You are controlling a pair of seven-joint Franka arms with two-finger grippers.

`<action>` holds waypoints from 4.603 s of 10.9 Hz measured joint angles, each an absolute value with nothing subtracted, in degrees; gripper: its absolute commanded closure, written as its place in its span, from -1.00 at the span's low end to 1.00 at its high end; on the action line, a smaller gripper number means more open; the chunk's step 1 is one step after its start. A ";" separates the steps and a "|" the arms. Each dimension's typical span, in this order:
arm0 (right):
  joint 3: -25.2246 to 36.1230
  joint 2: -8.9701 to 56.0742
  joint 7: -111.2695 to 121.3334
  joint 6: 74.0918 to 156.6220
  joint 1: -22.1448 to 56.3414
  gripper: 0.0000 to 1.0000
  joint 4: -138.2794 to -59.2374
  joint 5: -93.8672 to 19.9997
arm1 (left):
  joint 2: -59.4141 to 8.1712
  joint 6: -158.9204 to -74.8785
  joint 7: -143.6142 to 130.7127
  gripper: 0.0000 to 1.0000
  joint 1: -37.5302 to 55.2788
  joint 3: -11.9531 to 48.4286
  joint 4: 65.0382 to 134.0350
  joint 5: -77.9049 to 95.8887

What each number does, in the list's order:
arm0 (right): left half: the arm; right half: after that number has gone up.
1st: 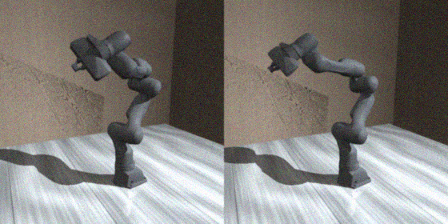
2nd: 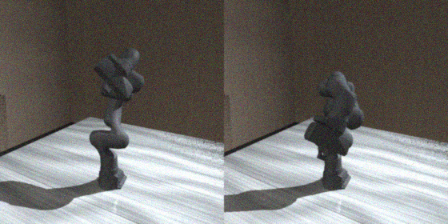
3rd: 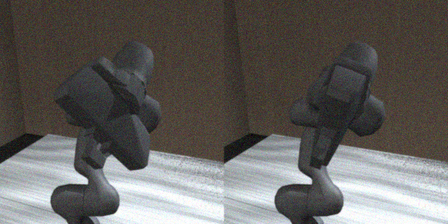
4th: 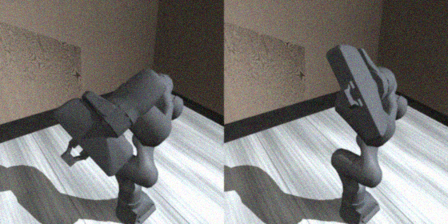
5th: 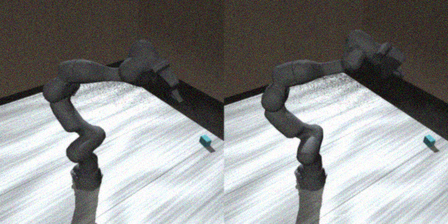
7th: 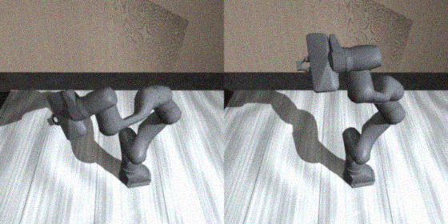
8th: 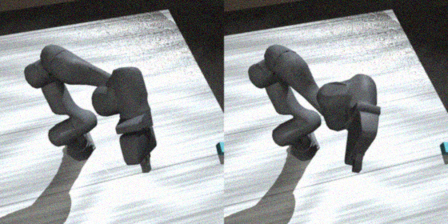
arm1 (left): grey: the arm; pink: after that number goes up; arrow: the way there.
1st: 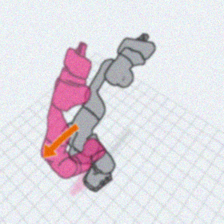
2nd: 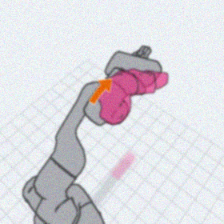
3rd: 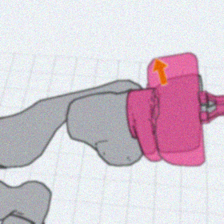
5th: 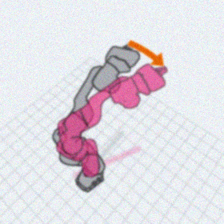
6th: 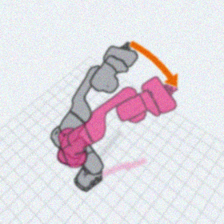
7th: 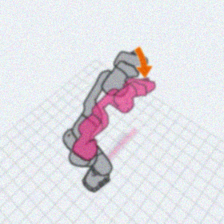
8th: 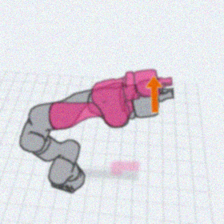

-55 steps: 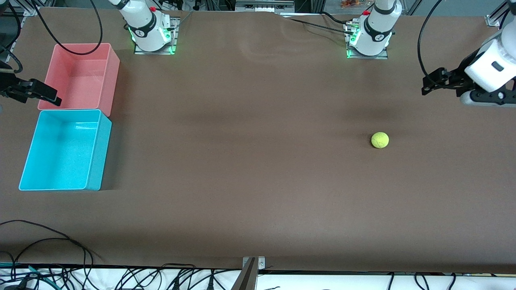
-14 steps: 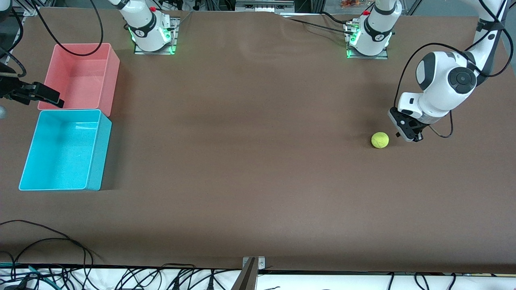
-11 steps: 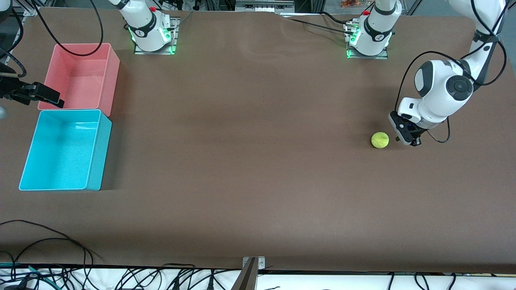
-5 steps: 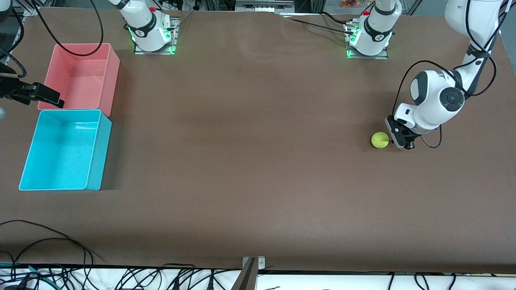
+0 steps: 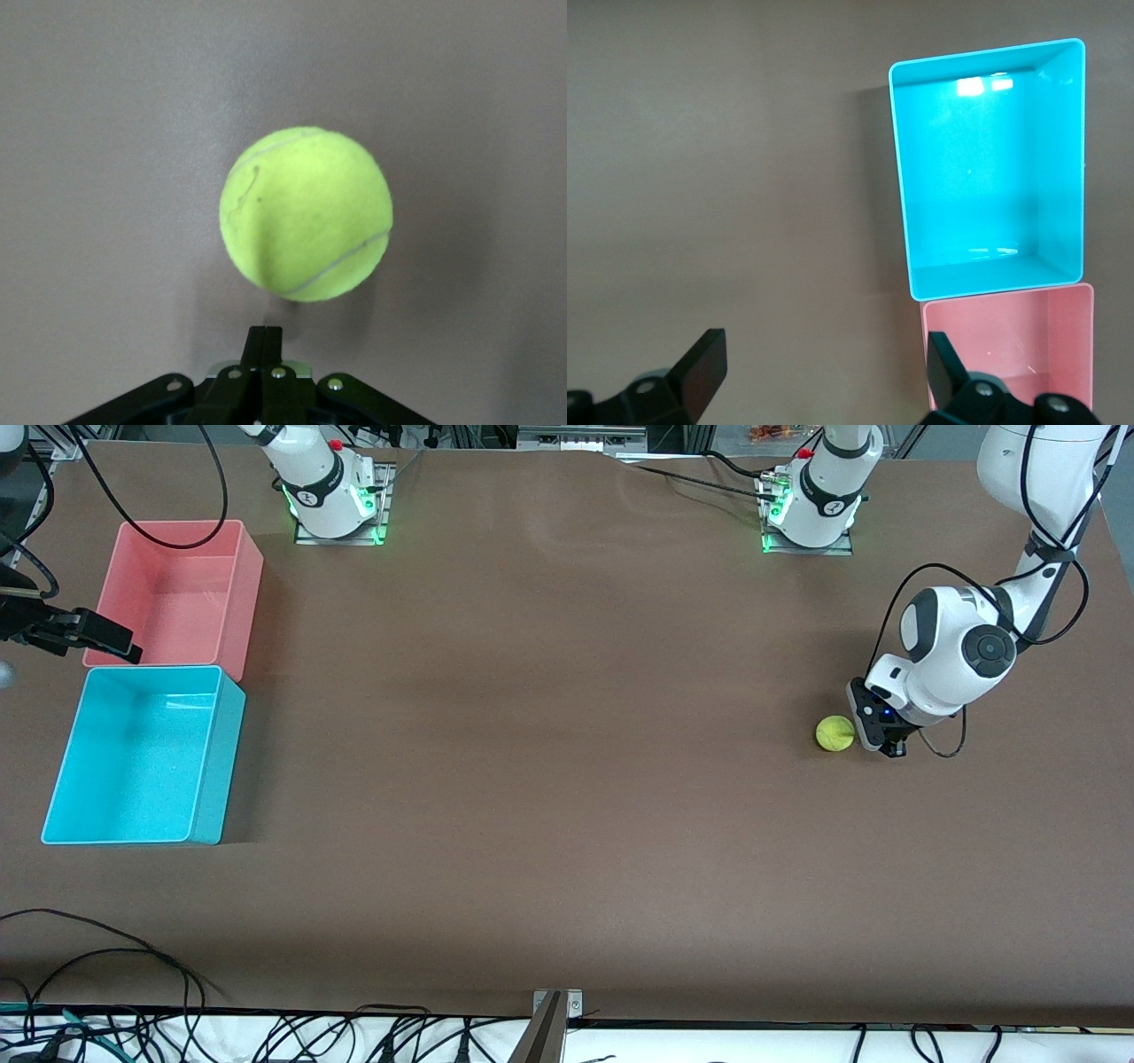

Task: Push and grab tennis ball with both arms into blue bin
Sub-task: 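Push the tennis ball with the left gripper toward the bins, then reach the right gripper toward the ball while the left gripper lifts away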

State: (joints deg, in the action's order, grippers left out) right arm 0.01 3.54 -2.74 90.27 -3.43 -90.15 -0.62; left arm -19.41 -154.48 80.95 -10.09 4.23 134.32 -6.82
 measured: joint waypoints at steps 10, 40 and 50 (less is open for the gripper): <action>0.01 3.96 -2.80 90.27 -3.45 -1.00 -90.15 -0.62 | -20.96 -156.77 69.80 1.00 -7.79 9.07 134.12 -6.82; 2.19 11.78 -98.34 113.26 -3.87 -0.93 -110.38 -0.58 | 8.65 -138.59 55.36 -1.00 -5.67 8.19 132.98 -9.17; 0.78 2.86 -106.82 127.31 -3.39 -0.95 -134.07 0.29 | 9.86 -120.05 47.52 -1.00 -3.62 7.03 121.38 -9.16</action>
State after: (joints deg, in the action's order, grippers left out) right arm 0.78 2.86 -106.82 127.31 -3.39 -134.07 0.29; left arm 9.86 -120.05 47.52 -3.62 7.03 121.38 -9.16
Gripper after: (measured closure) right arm 0.031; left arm 0.000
